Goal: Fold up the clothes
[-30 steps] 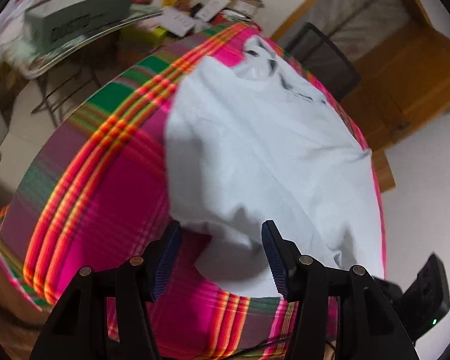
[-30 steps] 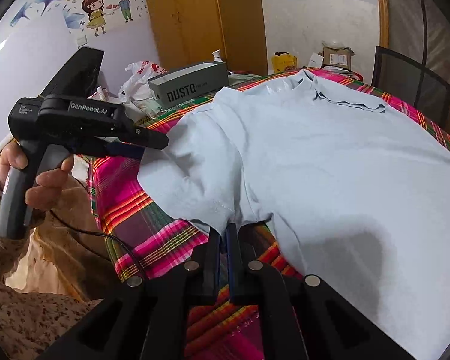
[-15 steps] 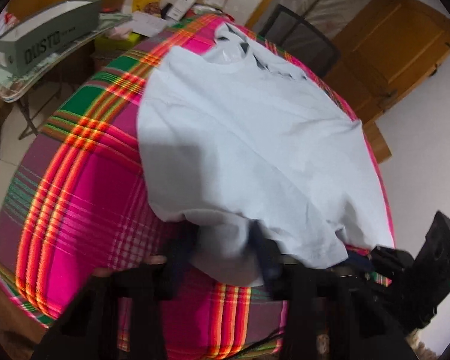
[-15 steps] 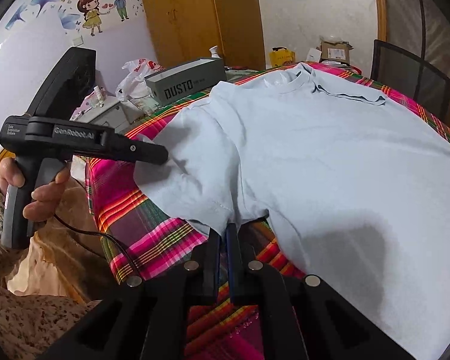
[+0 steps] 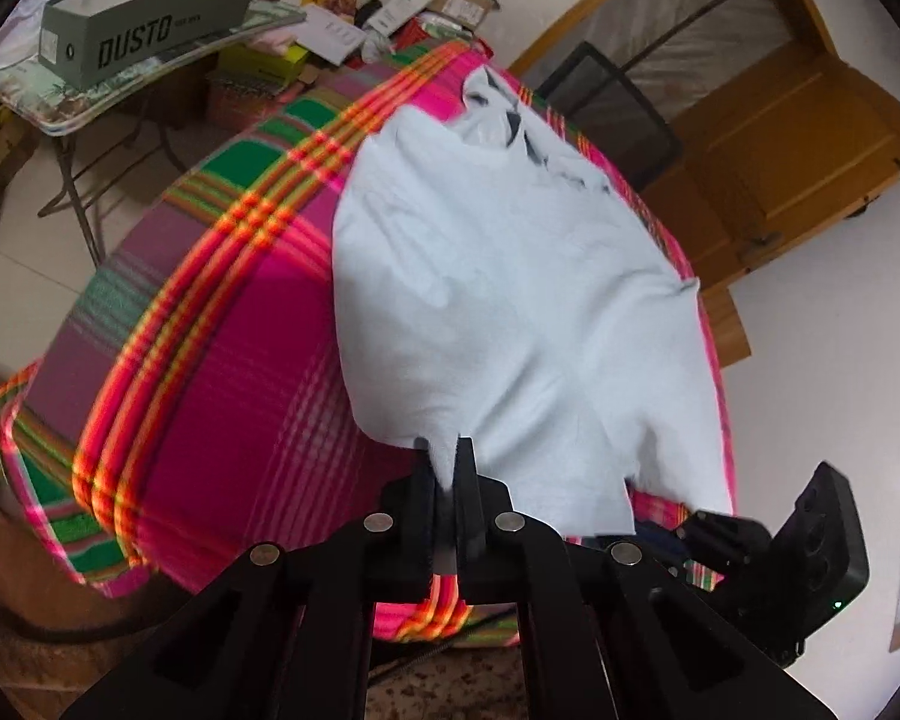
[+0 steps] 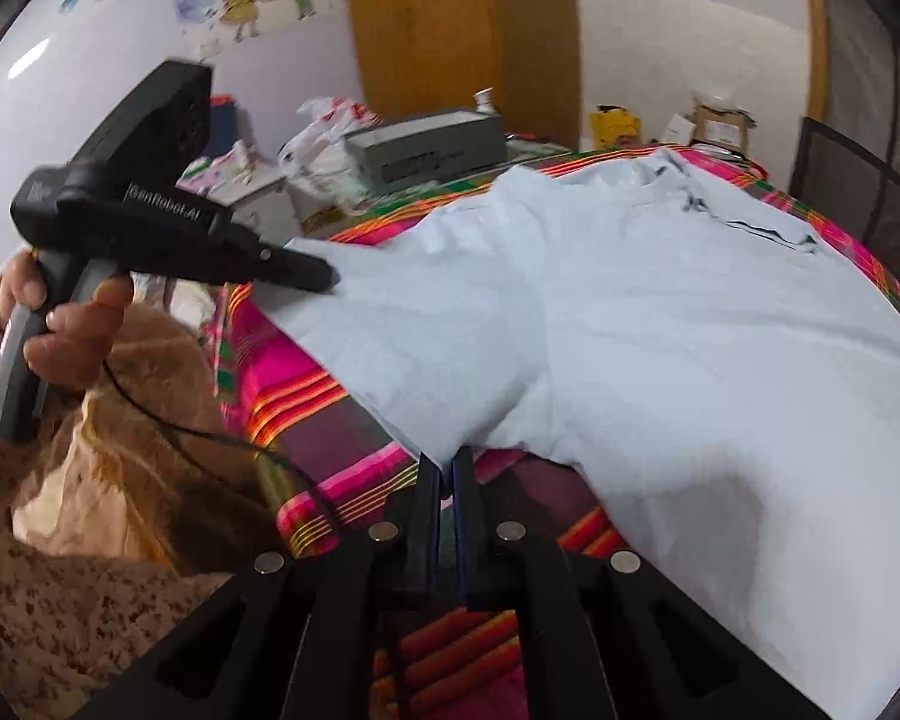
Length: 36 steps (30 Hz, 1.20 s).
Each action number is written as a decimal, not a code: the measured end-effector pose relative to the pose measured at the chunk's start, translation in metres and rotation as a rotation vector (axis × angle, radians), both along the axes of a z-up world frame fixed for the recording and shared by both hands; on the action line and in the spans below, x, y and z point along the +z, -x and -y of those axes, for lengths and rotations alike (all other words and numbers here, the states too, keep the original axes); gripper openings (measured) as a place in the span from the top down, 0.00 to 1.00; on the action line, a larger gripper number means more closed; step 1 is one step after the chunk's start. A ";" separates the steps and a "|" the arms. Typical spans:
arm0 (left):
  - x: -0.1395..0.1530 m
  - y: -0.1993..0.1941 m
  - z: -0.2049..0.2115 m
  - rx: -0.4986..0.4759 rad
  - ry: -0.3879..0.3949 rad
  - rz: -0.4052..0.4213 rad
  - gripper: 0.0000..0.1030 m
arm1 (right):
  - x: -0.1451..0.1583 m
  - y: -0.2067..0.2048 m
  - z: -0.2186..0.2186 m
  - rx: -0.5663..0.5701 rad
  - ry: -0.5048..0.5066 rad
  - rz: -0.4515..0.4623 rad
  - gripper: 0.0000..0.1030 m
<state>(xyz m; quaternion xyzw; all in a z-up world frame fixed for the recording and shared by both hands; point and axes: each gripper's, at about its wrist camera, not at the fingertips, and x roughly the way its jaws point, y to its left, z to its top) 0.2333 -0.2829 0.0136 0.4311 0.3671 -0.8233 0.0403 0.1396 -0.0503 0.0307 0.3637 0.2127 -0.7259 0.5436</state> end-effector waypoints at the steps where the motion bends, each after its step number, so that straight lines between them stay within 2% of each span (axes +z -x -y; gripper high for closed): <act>1: -0.003 -0.002 -0.001 -0.004 -0.002 0.010 0.95 | -0.001 -0.001 0.000 0.005 -0.008 -0.001 0.96; 7: -0.015 -0.006 -0.008 0.004 0.027 0.044 0.95 | -0.009 -0.002 -0.002 0.016 -0.045 0.007 0.96; 12: -0.015 -0.005 -0.002 0.016 0.012 0.060 0.93 | -0.010 -0.002 -0.003 0.030 -0.082 0.008 0.94; 17: -0.006 -0.015 0.004 0.024 0.049 0.075 0.91 | 0.002 -0.001 -0.017 0.052 -0.113 -0.007 0.94; 19: 0.000 -0.022 0.010 0.049 0.071 0.070 0.91 | 0.010 0.003 -0.025 0.044 -0.102 -0.021 0.94; 21: 0.005 -0.028 0.017 0.071 0.085 0.057 0.87 | 0.019 0.011 -0.033 0.025 -0.082 -0.021 0.94; 22: 0.008 -0.029 0.020 0.081 0.090 0.047 0.86 | 0.024 0.016 -0.038 0.007 -0.067 -0.027 0.94; 24: 0.014 -0.027 0.024 0.090 0.091 0.031 0.76 | 0.030 0.031 -0.044 -0.057 -0.047 -0.048 0.92; 25: 0.018 -0.023 0.024 0.085 0.101 0.021 0.73 | 0.033 0.039 -0.047 -0.090 -0.038 -0.060 0.89; 27: 0.025 -0.015 0.024 0.073 0.119 0.001 0.71 | 0.032 0.058 -0.052 -0.170 -0.029 -0.061 0.87; 28: 0.027 -0.007 0.021 0.058 0.118 -0.012 0.71 | 0.030 0.067 -0.055 -0.204 -0.025 -0.049 0.87; 30: 0.032 0.009 0.015 0.027 0.115 -0.035 0.60 | 0.020 0.082 -0.060 -0.270 -0.029 -0.015 0.87; 32: 0.032 0.031 0.003 -0.026 0.090 -0.049 0.52 | 0.010 0.093 -0.067 -0.332 -0.038 0.016 0.87; 36: 0.028 0.064 -0.025 -0.128 0.073 -0.047 0.50 | -0.004 0.104 -0.088 -0.429 -0.064 0.052 0.87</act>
